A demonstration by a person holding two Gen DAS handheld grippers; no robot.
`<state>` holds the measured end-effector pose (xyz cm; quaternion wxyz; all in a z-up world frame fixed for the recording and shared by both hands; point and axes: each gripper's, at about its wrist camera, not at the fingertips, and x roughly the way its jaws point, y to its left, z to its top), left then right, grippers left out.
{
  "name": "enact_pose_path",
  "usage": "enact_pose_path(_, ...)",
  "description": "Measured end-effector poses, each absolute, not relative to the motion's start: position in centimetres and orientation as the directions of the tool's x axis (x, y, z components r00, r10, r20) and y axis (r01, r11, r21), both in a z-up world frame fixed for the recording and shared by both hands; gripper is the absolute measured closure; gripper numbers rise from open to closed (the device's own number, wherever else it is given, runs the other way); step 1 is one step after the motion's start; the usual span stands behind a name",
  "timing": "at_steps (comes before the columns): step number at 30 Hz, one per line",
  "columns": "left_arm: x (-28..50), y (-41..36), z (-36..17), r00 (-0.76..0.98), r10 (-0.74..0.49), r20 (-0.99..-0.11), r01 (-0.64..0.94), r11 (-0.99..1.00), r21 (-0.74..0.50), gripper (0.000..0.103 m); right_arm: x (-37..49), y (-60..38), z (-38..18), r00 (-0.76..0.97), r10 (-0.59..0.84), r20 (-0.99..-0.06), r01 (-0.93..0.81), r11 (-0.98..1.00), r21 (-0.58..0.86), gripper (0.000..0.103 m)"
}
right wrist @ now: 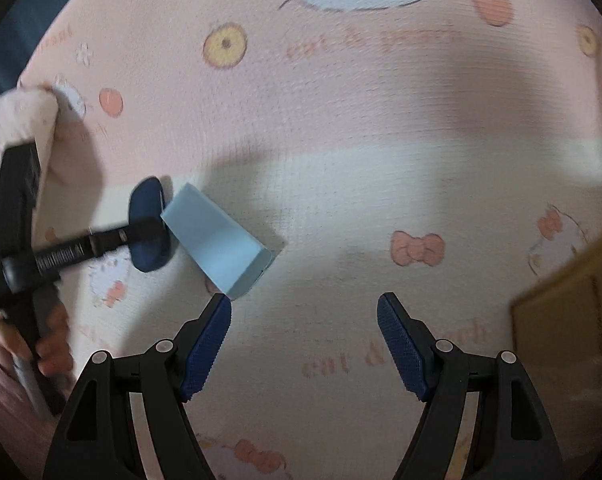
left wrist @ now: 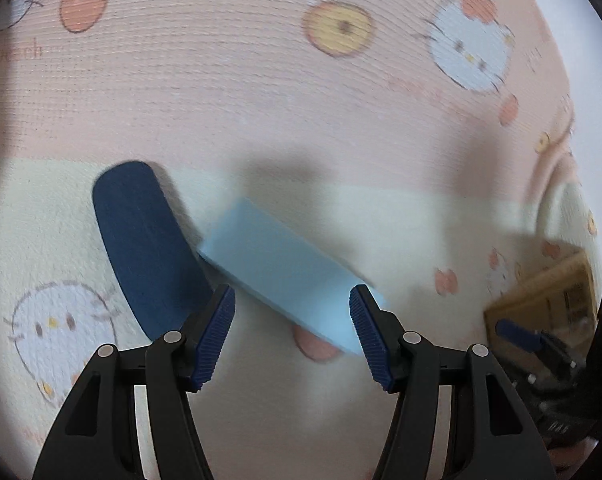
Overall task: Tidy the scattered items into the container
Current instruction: 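Position the open right gripper around the light blue sponge block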
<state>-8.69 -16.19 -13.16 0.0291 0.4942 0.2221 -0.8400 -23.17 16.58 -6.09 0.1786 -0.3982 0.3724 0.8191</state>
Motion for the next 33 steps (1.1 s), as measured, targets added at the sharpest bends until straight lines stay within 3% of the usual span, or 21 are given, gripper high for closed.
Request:
enact_pose_path(2,-9.5,-17.6,-13.9,-0.523,0.211,-0.826,0.282,-0.871,-0.402,0.064,-24.1,16.4,-6.7,-0.61,0.0,-0.793,-0.583,-0.677,0.449,0.032)
enact_pose_path(3,-10.0,-18.4,-14.4,-0.513,0.23,-0.827,0.298,-0.856,-0.423,0.089,-24.6,16.4,-7.1,-0.595,0.002,-0.804,-0.582,-0.69,0.429,0.061)
enact_pose_path(4,-10.3,-19.1,-15.0,-0.498,0.228,-0.836,0.328,-0.844,-0.425,0.095,-25.2,16.2,-7.5,-0.557,0.011,-0.831,-0.598,-0.7,0.391,0.085)
enact_pose_path(5,-10.9,-19.6,-15.3,-0.5,0.217,-0.838,0.35,-0.835,-0.425,0.095,-25.7,16.3,-7.9,-0.5,0.019,-0.866,-0.623,-0.703,0.344,0.097)
enact_pose_path(8,-11.7,-20.6,-15.6,-0.535,0.186,-0.824,0.362,-0.831,-0.423,0.095,-26.5,16.3,-8.7,-0.524,-0.058,-0.85,-0.582,-0.704,0.407,0.097)
enact_pose_path(14,-13.6,-21.1,-16.9,-0.476,0.08,-0.876,0.395,-0.871,-0.294,0.095,-28.7,15.6,-10.4,-0.516,-0.118,-0.849,-0.539,-0.725,0.428,0.097)
enact_pose_path(21,-13.3,-21.9,-18.1,-0.432,0.227,-0.873,0.392,-0.824,-0.408,0.098,-30.3,15.1,-11.8,-0.529,-0.188,-0.827,-0.497,-0.721,0.482,0.097)
enact_pose_path(33,-11.1,-16.2,-17.9,-0.404,0.274,-0.873,0.328,-0.847,-0.418,0.099,-26.0,16.5,-13.0,-0.47,-0.148,-0.87,-0.565,-0.707,0.426,0.097)
